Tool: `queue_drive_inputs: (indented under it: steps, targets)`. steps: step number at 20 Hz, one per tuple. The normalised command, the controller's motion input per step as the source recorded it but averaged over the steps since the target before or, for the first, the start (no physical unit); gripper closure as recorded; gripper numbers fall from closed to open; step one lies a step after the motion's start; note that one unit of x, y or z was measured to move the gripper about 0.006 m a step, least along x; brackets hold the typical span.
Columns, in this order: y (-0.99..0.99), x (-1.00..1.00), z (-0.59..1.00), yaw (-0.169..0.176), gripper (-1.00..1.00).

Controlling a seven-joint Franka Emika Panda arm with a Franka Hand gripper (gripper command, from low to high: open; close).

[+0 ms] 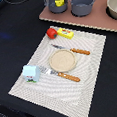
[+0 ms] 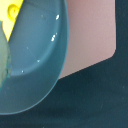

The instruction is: Interact with the objects in diverse but meaningful ways.

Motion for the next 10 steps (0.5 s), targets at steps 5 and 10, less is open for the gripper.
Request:
queue_drive_inputs:
  steps: [5, 10]
  targets:
    - [-0.21, -0.53, -0.31, -0.06, -1.0]
    - [-0.19, -0.54, -0.33, -0.056, -1.0]
